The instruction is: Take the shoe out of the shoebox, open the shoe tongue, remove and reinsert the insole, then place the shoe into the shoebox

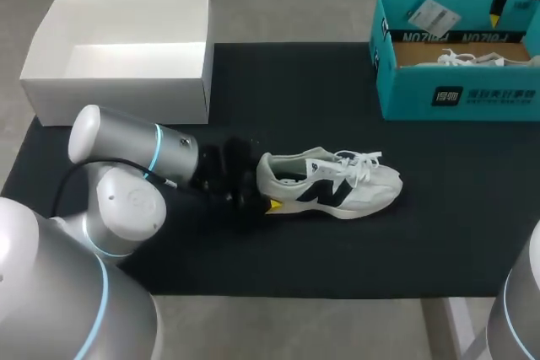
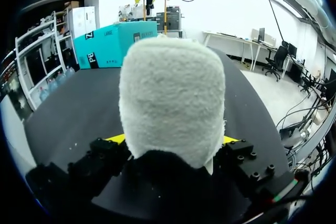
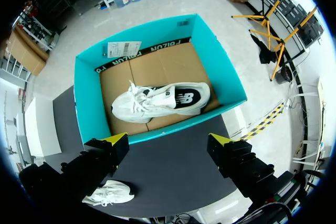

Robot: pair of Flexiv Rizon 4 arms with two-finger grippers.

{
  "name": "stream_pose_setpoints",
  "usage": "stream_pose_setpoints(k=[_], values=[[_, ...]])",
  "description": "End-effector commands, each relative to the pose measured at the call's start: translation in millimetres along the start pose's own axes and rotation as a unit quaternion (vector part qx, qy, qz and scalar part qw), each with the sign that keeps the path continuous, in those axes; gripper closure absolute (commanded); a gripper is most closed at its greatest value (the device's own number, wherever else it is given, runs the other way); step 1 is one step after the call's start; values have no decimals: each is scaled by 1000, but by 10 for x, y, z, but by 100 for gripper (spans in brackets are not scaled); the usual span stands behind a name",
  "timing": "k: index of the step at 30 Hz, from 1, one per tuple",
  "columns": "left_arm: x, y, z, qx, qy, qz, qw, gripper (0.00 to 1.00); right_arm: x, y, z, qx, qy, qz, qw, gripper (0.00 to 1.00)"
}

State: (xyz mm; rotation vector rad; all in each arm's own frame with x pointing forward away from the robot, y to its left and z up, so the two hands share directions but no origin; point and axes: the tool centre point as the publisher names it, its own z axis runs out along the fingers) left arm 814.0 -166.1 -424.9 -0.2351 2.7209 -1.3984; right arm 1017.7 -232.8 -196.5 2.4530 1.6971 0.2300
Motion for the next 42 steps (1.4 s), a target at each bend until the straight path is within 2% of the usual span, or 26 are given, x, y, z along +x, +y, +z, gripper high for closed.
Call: stream_pose_setpoints(k=[1, 8, 37, 39, 42], values=[[-61, 1, -15, -6, 27, 9, 1000, 100, -2, -6, 2, -1, 1, 0, 1000, 0], [-46, 54, 10, -12, 23, 9, 1000, 100, -2, -6, 2, -1, 1, 0, 1000, 0], [-46, 54, 10, -12, 23, 9, 1000, 100, -2, -6, 2, -1, 1, 0, 1000, 0], [-46, 54, 10, -12, 23, 9, 1000, 100, 115, -68, 25, 12, -16, -1, 1000, 0], [-46, 54, 10, -12, 23, 9, 1000, 100, 257, -198, 7, 9, -17, 6, 1000, 0]])
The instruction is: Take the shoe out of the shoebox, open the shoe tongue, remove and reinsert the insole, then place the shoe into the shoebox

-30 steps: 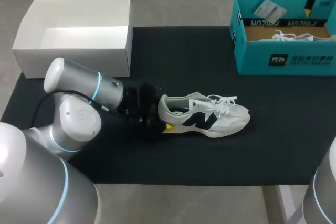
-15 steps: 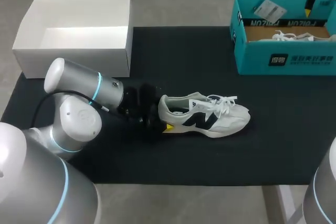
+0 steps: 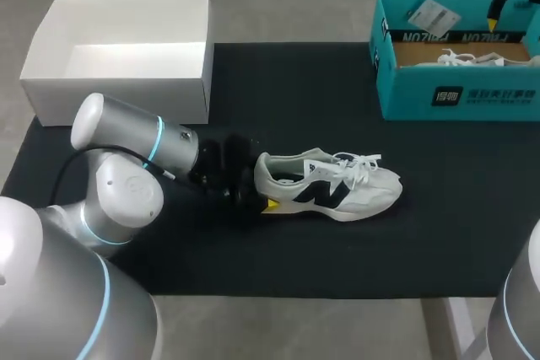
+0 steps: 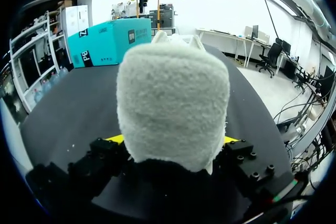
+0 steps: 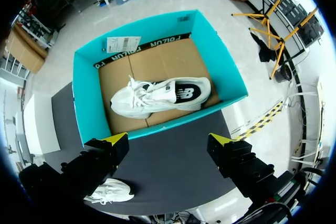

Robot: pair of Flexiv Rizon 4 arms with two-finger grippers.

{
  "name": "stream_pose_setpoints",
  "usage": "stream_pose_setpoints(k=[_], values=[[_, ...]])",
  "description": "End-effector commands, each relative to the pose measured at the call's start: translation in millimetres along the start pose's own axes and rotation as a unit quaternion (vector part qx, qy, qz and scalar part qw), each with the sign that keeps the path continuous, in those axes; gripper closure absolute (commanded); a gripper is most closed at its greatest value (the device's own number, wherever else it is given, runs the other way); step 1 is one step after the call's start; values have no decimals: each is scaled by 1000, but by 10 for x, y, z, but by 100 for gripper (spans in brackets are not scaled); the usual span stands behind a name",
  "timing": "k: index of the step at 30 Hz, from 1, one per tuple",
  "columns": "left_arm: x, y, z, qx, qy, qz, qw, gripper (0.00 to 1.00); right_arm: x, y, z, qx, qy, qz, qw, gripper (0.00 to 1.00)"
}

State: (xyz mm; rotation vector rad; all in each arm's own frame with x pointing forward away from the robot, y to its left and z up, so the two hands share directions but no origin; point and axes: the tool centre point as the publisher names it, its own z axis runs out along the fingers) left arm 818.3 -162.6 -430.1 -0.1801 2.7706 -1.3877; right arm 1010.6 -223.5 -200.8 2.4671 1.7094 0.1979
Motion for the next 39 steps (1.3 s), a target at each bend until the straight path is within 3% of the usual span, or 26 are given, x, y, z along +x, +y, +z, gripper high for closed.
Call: stream_pose_setpoints(k=[1, 5, 13, 20, 39], values=[[2, -3, 3, -1, -1, 0, 1000, 100, 243, -133, -24, -5, -14, 10, 1000, 0], [2, -3, 3, -1, -1, 0, 1000, 100, 500, -316, -78, -11, -40, 6, 999, 0], [2, -3, 3, -1, -1, 0, 1000, 100, 920, -733, -146, -19, -40, -5, 999, 0], [2, -3, 3, -1, -1, 0, 1000, 100, 1279, -1112, -157, 1, -32, 3, 999, 0], [2, -3, 3, -1, -1, 0, 1000, 100, 1983, -1891, 181, 58, 19, -24, 998, 0]])
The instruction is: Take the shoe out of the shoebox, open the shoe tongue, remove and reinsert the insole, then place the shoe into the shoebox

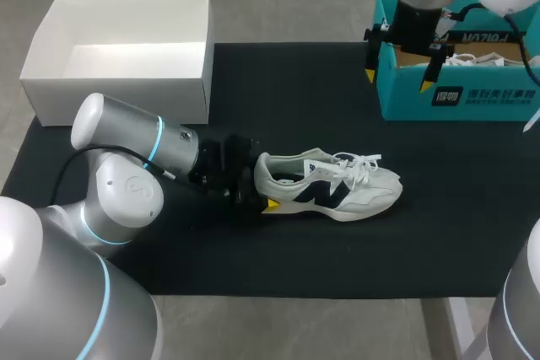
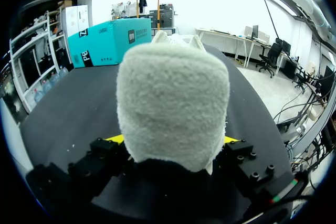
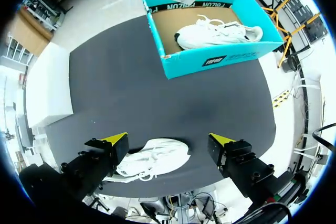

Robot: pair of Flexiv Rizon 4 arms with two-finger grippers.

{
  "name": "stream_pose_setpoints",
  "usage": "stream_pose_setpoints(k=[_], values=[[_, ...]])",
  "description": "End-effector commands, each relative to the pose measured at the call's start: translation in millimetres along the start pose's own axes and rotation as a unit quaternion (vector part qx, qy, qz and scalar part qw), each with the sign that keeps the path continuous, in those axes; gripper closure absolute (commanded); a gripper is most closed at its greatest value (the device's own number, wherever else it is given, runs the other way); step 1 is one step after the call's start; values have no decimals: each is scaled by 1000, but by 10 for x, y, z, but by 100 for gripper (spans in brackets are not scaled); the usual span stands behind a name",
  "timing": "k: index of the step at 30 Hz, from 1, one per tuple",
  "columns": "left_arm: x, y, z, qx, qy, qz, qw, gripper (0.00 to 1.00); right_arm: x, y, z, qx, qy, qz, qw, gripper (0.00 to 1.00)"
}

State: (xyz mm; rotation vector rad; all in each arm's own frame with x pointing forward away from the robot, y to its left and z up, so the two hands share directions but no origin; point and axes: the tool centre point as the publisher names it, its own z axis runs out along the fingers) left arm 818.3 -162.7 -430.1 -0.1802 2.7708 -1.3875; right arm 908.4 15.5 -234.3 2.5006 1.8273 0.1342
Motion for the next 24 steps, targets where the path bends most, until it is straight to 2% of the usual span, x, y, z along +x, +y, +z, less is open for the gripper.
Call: stream_pose_setpoints(k=[1, 3, 24], values=[[2, -3, 1, -1, -1, 0, 1000, 100, 153, -71, 134, 6, 9, -1, 1000, 0], [2, -3, 1, -1, -1, 0, 1000, 100, 200, -92, 150, 12, 11, -2, 1000, 0], [2, -3, 1, -1, -1, 0, 1000, 100, 200, -92, 150, 12, 11, -2, 1000, 0]])
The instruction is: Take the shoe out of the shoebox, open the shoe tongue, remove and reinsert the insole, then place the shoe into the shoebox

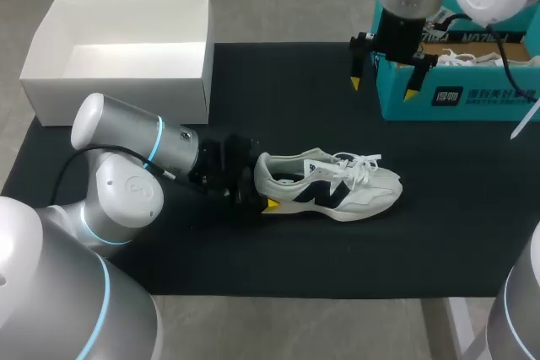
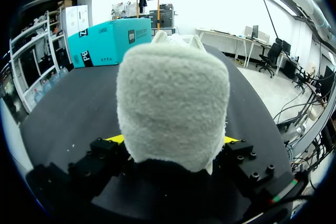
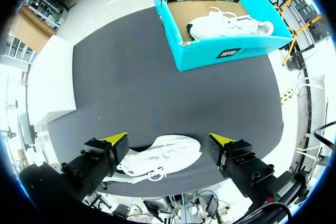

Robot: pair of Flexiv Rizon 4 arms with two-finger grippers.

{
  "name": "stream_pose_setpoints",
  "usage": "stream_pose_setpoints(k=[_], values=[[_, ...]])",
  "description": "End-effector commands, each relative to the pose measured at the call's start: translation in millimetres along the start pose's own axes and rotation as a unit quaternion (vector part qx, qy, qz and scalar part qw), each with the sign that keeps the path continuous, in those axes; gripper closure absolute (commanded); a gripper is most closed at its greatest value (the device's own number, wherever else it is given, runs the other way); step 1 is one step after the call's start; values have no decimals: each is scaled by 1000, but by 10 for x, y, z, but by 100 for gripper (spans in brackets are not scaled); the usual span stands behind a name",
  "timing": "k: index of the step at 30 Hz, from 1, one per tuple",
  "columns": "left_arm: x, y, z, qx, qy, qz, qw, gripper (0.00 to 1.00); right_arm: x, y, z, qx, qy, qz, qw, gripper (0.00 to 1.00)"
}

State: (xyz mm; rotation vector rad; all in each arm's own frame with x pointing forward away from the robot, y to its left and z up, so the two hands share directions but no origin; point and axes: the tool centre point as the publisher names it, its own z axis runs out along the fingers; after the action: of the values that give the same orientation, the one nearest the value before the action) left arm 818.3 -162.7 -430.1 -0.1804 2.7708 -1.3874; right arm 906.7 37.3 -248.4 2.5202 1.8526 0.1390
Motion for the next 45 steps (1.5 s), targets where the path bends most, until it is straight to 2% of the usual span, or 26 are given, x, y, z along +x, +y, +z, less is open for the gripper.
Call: stream_pose_setpoints(k=[1, 2, 6, 11, 18, 21, 29, 36, 39, 45], values=[[2, -3, 1, -1, -1, 0, 1000, 100, 49, -11, 39, 2, 5, -3, 1000, 0], [2, -3, 1, -1, -1, 0, 1000, 100, 143, -51, 111, 9, 3, -9, 1000, 0], [2, -3, 1, -1, -1, 0, 1000, 100, 317, -195, 308, 16, 8, -12, 1000, 0], [2, -3, 1, -1, -1, 0, 1000, 100, 456, -402, 341, 7, 20, -7, 1000, 0], [2, -3, 1, -1, -1, 0, 1000, 100, 589, -635, 328, -13, -41, -42, 998, 0], [2, -3, 1, -1, -1, 0, 1000, 100, 651, -728, 335, -19, -45, -71, 996, 0], [2, -3, 1, -1, -1, 0, 1000, 100, 813, -1022, 474, -10, -68, -84, 994, 0], [2, -3, 1, -1, -1, 0, 1000, 100, 826, -1301, 591, -18, -76, -95, 992, 0], [2, -3, 1, -1, -1, 0, 1000, 100, 738, -1339, 634, -16, -74, -88, 993, 0], [2, -3, 1, -1, -1, 0, 1000, 100, 758, -1390, 677, -13, -85, -98, 991, 0]])
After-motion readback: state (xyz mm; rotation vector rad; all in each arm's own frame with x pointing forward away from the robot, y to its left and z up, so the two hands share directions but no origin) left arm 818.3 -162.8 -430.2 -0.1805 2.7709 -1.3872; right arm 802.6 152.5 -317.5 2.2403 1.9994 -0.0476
